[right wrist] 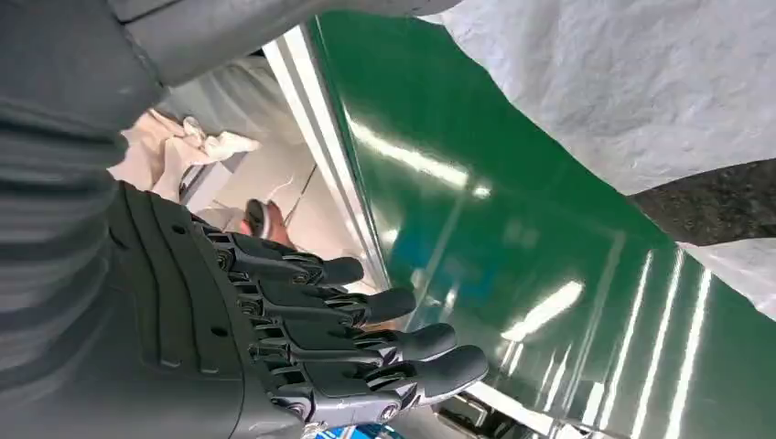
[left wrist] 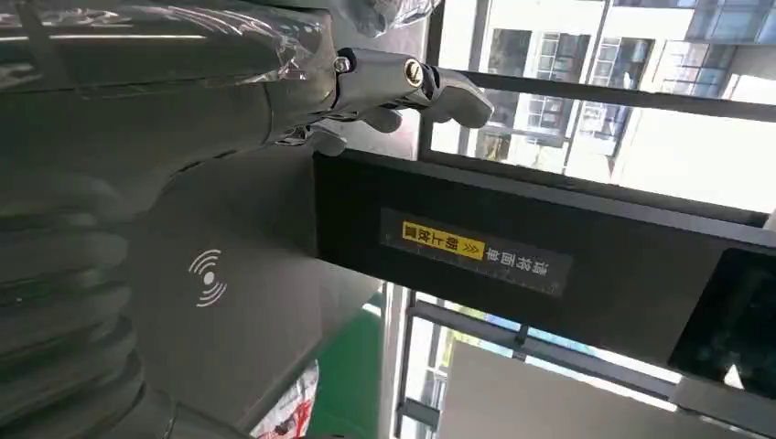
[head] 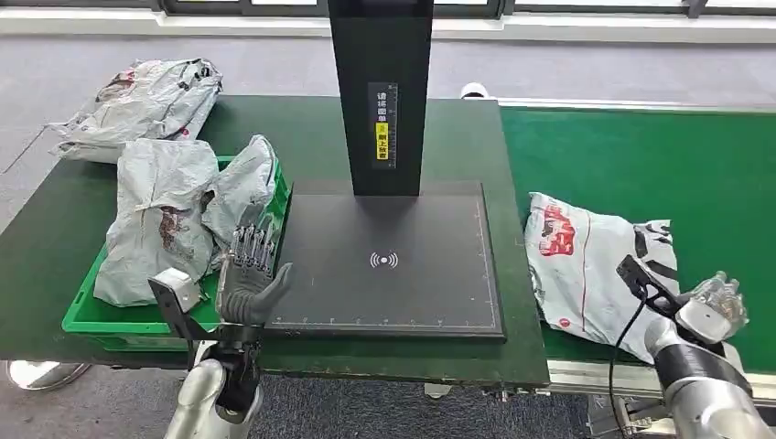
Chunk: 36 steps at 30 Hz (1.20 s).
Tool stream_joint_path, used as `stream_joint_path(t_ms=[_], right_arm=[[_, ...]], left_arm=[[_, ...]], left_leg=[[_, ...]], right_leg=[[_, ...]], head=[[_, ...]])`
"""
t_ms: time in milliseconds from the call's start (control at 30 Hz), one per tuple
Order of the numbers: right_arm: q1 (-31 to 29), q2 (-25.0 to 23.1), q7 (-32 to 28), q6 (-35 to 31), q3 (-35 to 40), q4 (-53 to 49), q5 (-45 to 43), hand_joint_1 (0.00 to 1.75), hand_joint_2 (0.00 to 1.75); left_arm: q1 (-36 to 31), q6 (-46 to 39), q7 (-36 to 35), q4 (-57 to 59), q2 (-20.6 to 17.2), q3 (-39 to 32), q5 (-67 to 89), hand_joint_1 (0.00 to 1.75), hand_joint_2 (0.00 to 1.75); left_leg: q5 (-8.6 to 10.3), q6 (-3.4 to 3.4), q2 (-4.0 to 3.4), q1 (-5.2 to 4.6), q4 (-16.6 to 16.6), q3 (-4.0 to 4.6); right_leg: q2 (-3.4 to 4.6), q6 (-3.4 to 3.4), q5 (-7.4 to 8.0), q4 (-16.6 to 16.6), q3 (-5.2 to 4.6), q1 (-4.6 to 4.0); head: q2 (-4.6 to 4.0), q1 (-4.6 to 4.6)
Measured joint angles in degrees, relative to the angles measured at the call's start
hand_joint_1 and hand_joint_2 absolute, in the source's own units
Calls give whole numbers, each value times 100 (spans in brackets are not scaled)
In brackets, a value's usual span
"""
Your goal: Moved the parcel from conveyor to table for the left to box.
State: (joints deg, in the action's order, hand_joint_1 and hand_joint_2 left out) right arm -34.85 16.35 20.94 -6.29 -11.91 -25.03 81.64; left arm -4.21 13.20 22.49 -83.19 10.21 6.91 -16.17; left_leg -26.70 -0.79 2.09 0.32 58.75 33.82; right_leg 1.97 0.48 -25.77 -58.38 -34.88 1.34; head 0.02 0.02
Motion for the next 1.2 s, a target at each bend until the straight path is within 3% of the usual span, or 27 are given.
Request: stream_joint_path(t_ms=[200, 300, 600, 700, 800, 867, 1100, 1133, 1167, 1200], right_arm=[[-22, 7, -2, 22, 0, 48, 4, 0, 175], [-60, 7, -177, 650, 11, 123, 105, 0, 175], [-178, -173, -2123, 2632, 278, 564, -256, 0, 175], [-281, -282, -2801, 3076, 398, 627, -506, 0, 175], [-409, -691, -3680, 3536, 400, 664, -997, 0, 175], [-435, -999, -3792, 3580, 435, 671, -1051, 0, 175], [-438, -1123, -3877, 3674, 474, 675, -1272, 0, 175], [-439, -1126, -3886, 3683, 476, 675, -1279, 16, 175], [-439, -1132, -3891, 3685, 476, 675, -1281, 175, 175], [-439, -1132, -3895, 3685, 481, 675, -1287, 175, 175]], left_arm=[[3, 0, 2, 17, 2, 0, 0, 0, 175], [3, 15, 33, 48, 2, 0, 90, 0, 175], [-7, 144, 411, 300, -22, -2, 201, 0, 175], [18, 206, 433, 326, -22, -4, 214, 0, 175], [28, 308, 433, 328, -17, -4, 269, 0, 175], [27, 324, 433, 321, -11, -2, 306, 0, 175], [137, 343, 431, 286, -20, -4, 332, 0, 175], [138, 343, 431, 284, -20, -4, 332, 0, 175], [140, 343, 433, 282, -20, -4, 334, 0, 175], [141, 343, 431, 280, -20, -4, 334, 0, 175]], left_leg=[[0, 0, 0, 0, 0, 0], [0, 0, 0, 0, -1, 1], [0, -1, -3, 6, -1, 0], [-15, -11, -32, 12, -4, 36], [-69, -39, -132, 36, -4, -31], [-82, -37, -166, 44, -4, -76], [-97, -73, -208, 89, -7, -107], [-101, -79, -214, 95, -10, -110], [-101, -79, -216, 100, -12, -114], [-102, -82, -216, 103, -13, -116]], right_leg=[[0, 1, -1, 0, 0, 0], [0, 1, -1, 0, 0, -1], [3, 1, 0, 0, 2, -13], [37, -1, 1, 0, 12, -18], [149, -15, -3, 4, 43, -38], [179, -22, -7, 5, 68, -39], [225, -62, -4, 4, 80, -79], [230, -68, -7, 4, 81, -84], [232, -71, -7, 4, 81, -89], [233, -79, -11, 4, 82, -93]], head=[[-2, 0], [-2, 0], [-2, 0], [0, 0], [-2, 0], [0, -2], [0, 0], [0, 0], [0, 0], [0, 0]])
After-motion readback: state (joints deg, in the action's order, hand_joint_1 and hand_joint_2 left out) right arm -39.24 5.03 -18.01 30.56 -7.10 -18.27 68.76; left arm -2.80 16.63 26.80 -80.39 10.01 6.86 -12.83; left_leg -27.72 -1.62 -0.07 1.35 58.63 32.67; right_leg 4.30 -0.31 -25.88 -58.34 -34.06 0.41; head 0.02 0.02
